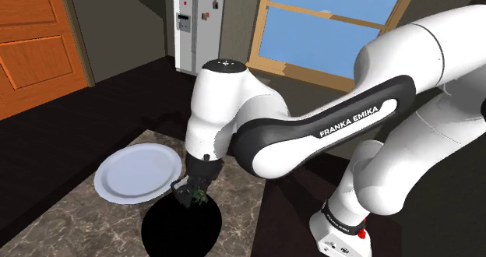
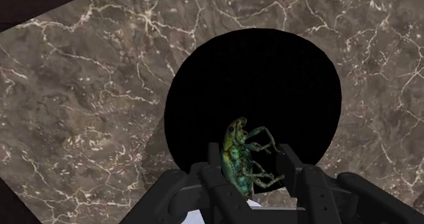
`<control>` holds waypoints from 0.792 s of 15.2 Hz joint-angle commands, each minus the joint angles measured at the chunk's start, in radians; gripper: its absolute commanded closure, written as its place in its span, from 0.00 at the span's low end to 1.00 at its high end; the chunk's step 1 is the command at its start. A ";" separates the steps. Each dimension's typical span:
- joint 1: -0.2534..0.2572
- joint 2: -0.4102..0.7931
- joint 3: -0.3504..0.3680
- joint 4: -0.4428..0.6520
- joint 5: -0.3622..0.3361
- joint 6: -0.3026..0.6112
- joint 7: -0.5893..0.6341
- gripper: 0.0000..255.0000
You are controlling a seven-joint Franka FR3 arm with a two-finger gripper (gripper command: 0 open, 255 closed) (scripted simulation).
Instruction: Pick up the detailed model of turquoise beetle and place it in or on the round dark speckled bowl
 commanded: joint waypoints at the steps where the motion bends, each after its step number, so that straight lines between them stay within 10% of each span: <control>1: -0.014 0.103 0.048 0.093 -0.073 0.003 0.084 1.00; 12: -0.017 0.202 0.064 0.020 -0.147 0.156 0.137 1.00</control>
